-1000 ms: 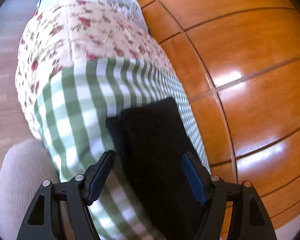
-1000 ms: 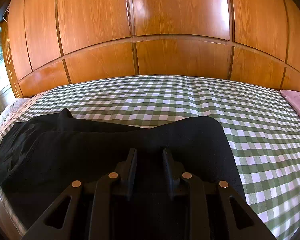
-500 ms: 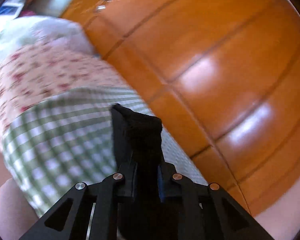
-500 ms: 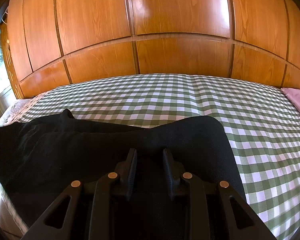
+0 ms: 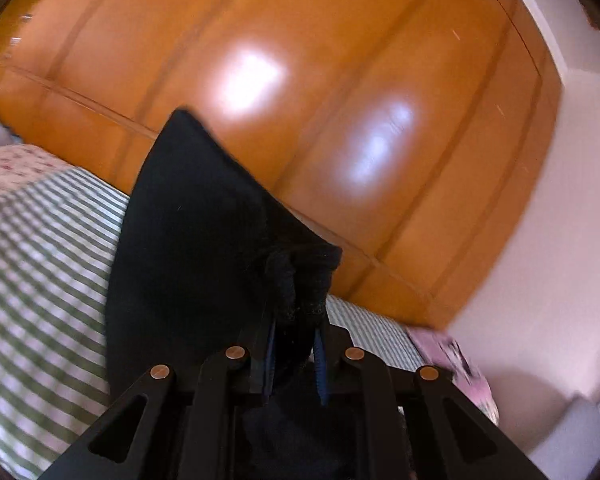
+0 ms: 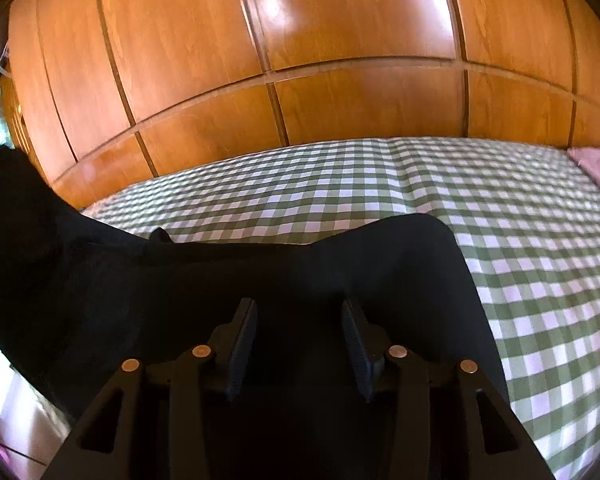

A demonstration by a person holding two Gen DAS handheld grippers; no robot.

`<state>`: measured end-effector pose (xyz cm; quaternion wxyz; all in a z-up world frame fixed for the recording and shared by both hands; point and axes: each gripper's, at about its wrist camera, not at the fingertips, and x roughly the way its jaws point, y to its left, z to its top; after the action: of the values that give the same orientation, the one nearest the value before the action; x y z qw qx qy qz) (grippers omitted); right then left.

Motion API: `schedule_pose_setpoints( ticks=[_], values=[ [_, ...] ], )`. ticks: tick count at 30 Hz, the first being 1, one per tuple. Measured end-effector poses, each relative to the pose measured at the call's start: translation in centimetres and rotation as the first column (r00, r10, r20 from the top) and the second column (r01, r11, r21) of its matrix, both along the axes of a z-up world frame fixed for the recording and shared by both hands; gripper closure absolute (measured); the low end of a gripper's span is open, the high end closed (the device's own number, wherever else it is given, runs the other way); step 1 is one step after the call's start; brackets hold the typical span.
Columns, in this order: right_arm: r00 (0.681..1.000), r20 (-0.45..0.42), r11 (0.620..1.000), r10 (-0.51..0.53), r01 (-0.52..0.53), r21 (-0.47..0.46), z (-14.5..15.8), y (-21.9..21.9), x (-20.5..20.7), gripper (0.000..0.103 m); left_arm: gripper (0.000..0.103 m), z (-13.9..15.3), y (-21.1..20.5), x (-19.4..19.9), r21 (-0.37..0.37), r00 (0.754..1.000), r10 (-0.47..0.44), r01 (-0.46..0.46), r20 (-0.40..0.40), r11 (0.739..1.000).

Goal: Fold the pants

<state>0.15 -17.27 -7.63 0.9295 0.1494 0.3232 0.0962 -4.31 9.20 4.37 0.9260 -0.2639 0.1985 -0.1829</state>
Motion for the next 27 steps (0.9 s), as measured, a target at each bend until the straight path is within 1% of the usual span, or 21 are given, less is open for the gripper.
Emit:
schedule_pose_setpoints(
  ticks=[2, 4, 7, 9, 11, 13, 14, 15, 16, 18, 19, 20, 21, 22, 23, 24, 25, 27],
  values=[
    [1.000, 0.001, 0.999, 0.010, -0.010, 0.031, 0.1, -0.2, -0.3, 0.048, 0.088, -0.9, -2.0, 0.5, 0.013, 0.997, -0.069, 0.069, -0.018, 0.998],
    [1.000, 0.001, 0.999, 0.021, -0.021, 0.040, 0.1, -0.3, -0.6, 0.048, 0.088, -1.8, -3.8, 0.9, 0.022, 0.991, -0.127, 0.128, -0.039, 0.992],
    [0.999, 0.004, 0.998, 0.032, -0.032, 0.062, 0.4, -0.7, -1.1, 0.048, 0.088, -2.9, -5.8, 1.2, 0.032, 0.980, -0.184, 0.187, -0.070, 0.982],
    [0.999, 0.002, 0.992, 0.037, -0.037, 0.124, 0.5, -1.7, -1.4, 0.048, 0.088, -3.5, -6.9, 1.3, 0.043, 0.972, -0.217, 0.221, -0.085, 0.974],
    [0.999, 0.002, 0.973, 0.044, -0.043, 0.225, 0.6, -3.1, -1.8, 0.048, 0.088, -4.2, -8.0, 1.3, 0.063, 0.964, -0.250, 0.256, -0.096, 0.965],
    [0.998, 0.008, 0.929, 0.068, -0.066, 0.364, 0.5, -4.8, -2.0, 0.048, 0.088, -5.1, -9.2, 1.6, 0.095, 0.953, -0.277, 0.288, -0.120, 0.953],
    [0.997, 0.011, 0.906, 0.079, -0.077, 0.417, 0.4, -5.5, -2.1, 0.048, 0.088, -5.7, -9.8, 1.8, 0.111, 0.948, -0.290, 0.305, -0.133, 0.946],
    [0.996, 0.015, 0.875, 0.092, -0.088, 0.476, 0.3, -6.1, -2.2, 0.048, 0.088, -6.3, -10.5, 1.9, 0.126, 0.941, -0.304, 0.322, -0.147, 0.938],
    [0.994, 0.015, 0.842, 0.106, -0.098, 0.530, 0.1, -6.7, -2.2, 0.048, 0.088, -6.9, -11.3, 2.1, 0.149, 0.934, -0.317, 0.341, -0.164, 0.928],
    [0.989, -0.006, 0.789, 0.148, -0.115, 0.604, -0.3, -7.1, -2.0, 0.048, 0.088, -7.9, -12.4, 2.1, 0.182, 0.923, -0.334, 0.367, -0.190, 0.912],
    [0.987, -0.025, 0.776, 0.160, -0.110, 0.621, -0.6, -7.1, -1.9, 0.048, 0.088, -8.1, -13.3, 1.7, 0.206, 0.921, -0.334, 0.373, -0.201, 0.904],
    [0.986, -0.037, 0.771, 0.164, -0.105, 0.628, -0.7, -7.0, -1.8, 0.048, 0.087, -8.1, -13.6, 1.6, 0.224, 0.922, -0.332, 0.373, -0.200, 0.901],
    [0.985, -0.039, 0.769, 0.168, -0.106, 0.630, -0.8, -6.8, -1.9, 0.048, 0.086, -8.3, -13.8, 1.3, 0.241, 0.923, -0.333, 0.373, -0.192, 0.896],
    [0.984, -0.040, 0.772, 0.171, -0.109, 0.626, -0.8, -6.6, -1.9, 0.048, 0.082, -7.8, -14.1, 0.9, 0.249, 0.922, -0.338, 0.378, -0.187, 0.892],
    [0.984, -0.047, 0.779, 0.174, -0.108, 0.618, -0.7, -6.4, -1.8, 0.048, 0.075, -7.6, -14.2, 0.3, 0.251, 0.919, -0.350, 0.388, -0.184, 0.887],
    [0.982, -0.056, 0.788, 0.180, -0.110, 0.606, -0.7, -6.1, -1.6, 0.048, 0.070, -7.4, -14.0, 0.0, 0.240, 0.908, -0.376, 0.413, -0.185, 0.879],
    [0.980, -0.058, 0.793, 0.190, -0.118, 0.598, -0.6, -5.5, -1.5, 0.048, 0.068, -7.2, -14.1, -0.1, 0.232, 0.900, -0.393, 0.429, -0.186, 0.873],
    [0.975, -0.059, 0.794, 0.213, -0.138, 0.592, -0.5, -4.9, -1.2, 0.048, 0.068, -6.7, -14.2, -0.2, 0.215, 0.889, -0.422, 0.454, -0.178, 0.865]
  ],
)
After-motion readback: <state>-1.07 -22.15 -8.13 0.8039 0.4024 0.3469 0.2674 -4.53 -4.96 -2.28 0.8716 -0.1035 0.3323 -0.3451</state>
